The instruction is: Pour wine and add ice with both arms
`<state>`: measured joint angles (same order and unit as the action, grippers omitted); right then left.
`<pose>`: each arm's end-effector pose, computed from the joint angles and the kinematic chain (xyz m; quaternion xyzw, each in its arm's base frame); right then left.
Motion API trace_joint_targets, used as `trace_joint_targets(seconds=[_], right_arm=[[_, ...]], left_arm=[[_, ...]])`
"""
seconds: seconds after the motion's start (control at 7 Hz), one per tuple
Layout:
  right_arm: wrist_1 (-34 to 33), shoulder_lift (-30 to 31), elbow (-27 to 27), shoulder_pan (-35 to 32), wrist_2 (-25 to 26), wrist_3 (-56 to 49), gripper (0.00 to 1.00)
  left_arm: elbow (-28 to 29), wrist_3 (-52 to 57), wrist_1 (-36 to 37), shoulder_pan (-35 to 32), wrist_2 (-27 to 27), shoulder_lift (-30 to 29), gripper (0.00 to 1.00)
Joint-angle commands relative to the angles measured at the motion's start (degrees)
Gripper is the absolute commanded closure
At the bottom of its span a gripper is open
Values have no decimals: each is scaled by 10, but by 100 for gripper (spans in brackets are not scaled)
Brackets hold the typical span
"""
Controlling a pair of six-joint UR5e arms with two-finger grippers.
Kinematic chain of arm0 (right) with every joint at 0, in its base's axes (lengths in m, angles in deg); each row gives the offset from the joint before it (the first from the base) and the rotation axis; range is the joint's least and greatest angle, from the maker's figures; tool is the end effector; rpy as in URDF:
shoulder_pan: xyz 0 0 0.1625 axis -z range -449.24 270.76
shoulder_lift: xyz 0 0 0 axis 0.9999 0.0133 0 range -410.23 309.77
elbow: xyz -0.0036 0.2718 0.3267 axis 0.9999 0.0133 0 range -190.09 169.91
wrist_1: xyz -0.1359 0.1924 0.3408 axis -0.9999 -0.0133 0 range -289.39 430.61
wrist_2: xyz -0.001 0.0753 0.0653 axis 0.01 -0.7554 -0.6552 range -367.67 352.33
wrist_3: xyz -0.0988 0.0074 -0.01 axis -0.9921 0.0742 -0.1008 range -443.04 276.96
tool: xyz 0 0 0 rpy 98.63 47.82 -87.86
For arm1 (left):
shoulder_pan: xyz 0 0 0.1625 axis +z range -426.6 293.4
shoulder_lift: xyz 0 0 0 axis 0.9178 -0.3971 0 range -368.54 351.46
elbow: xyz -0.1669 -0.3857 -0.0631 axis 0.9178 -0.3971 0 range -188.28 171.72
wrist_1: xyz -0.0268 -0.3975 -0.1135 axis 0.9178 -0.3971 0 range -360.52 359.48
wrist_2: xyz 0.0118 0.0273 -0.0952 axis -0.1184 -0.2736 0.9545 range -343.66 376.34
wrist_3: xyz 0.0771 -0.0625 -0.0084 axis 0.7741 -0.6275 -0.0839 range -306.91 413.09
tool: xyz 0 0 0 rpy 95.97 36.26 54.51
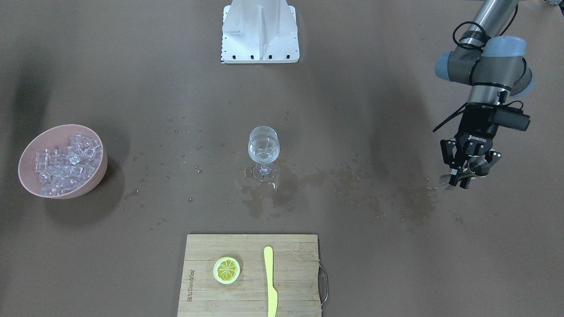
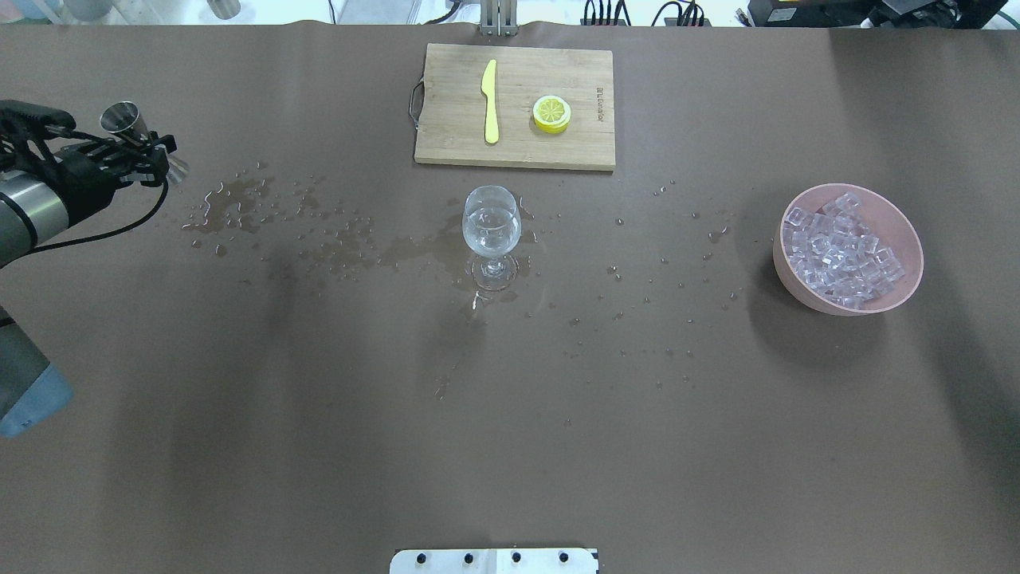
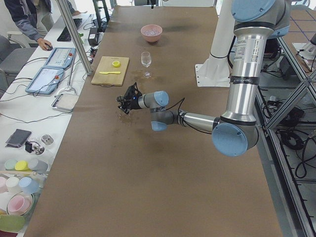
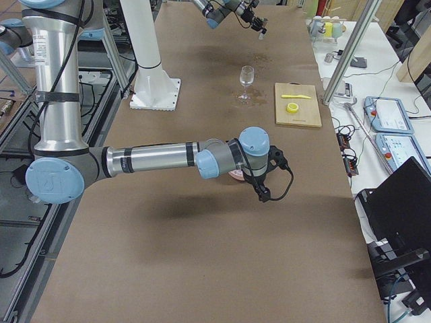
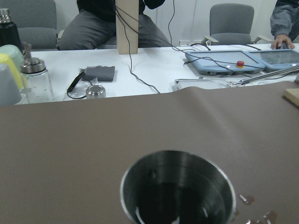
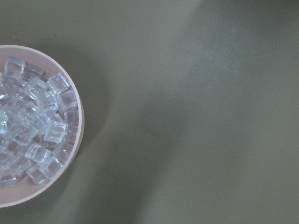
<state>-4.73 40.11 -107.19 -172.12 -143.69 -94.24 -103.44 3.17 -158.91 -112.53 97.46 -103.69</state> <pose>-0.0014 -0.5087 0.5693 0.1845 -0.3778 -0.2157 0.8813 0.2689 -0.4914 0.4370 0.4749 0.4215 -0.0884 0.7675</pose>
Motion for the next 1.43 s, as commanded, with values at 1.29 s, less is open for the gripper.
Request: trace_joint_targets(seconds=[1.29], right_arm=[[16, -10, -7, 4, -5, 65, 0]], left_arm=[[-100, 210, 565, 222, -207, -315, 100]])
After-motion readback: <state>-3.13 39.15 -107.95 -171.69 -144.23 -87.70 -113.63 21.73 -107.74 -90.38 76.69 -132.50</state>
